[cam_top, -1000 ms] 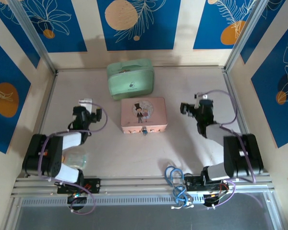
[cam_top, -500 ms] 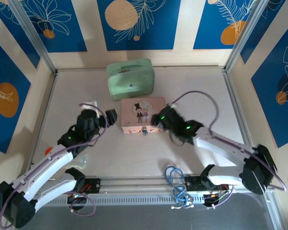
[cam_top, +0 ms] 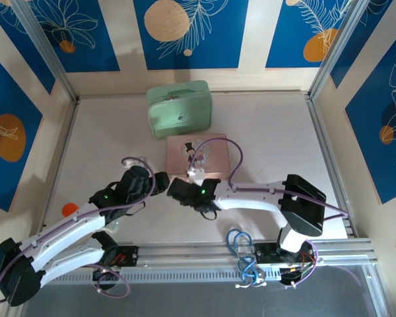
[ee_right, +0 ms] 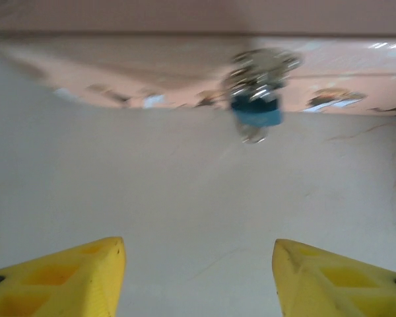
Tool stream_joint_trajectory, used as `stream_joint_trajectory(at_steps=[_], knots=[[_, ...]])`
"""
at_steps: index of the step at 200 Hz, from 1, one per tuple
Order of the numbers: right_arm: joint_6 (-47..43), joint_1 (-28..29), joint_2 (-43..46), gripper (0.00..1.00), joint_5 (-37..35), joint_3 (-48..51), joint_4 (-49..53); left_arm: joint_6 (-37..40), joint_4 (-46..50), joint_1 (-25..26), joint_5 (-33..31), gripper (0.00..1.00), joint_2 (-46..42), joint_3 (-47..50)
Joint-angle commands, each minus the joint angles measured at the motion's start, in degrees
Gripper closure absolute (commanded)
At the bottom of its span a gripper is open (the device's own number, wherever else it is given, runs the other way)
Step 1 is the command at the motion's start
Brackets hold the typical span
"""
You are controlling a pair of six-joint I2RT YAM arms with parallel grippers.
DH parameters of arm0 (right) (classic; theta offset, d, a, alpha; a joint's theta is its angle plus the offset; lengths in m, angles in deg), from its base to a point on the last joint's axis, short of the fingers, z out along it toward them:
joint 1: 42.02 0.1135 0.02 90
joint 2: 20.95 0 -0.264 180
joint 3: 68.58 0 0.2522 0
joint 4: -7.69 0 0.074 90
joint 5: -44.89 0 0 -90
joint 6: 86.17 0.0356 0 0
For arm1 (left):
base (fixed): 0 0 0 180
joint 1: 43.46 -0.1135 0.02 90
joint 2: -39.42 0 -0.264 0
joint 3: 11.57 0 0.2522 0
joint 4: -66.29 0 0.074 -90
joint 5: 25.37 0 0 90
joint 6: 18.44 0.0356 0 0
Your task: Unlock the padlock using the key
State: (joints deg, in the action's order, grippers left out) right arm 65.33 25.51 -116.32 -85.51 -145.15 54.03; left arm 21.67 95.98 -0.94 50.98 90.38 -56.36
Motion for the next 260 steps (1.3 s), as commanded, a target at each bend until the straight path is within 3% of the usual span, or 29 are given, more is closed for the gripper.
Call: stream_joint_trajectory(at_steps=[1,24,47,93,138,224,260], knots=[[-0.5,-1.6,0.2,0.38,2.1,1.2,-1.3,-4.9,-0.7,0.9,1.7,0.22,-0.6,1.0],[-2.5,-2.5,-0.8,0.25,-0.1,0.7,-2.4,-5.7,-1.2,2.6,1.3,0.23,-0.4,1.6],[-5.8,-3.8,-1.9,0.24,-0.2,1.8,-6.2,-8.1,-2.8,4.7,1.1,0.26,0.3,3.0],[-9.3,-5.3,-4.2,0.28,-1.3,1.8,-8.4,-11.5,-6.7,7.7,0.9,0.31,0.1,6.4],[-8.3,-5.4,-7.0,0.3,-6.1,-0.3,-6.4,-10.8,-7.5,7.8,1.0,0.33,-2.4,7.1],[-13.6,-5.5,-9.0,0.31,-5.4,0.1,-12.2,-11.8,-8.9,7.8,1.6,0.34,-3.5,8.7],[-14.1,-4.8,-9.9,0.31,-8.0,-2.1,-9.4,-10.6,-7.2,7.8,2.0,0.34,-4.3,8.8]])
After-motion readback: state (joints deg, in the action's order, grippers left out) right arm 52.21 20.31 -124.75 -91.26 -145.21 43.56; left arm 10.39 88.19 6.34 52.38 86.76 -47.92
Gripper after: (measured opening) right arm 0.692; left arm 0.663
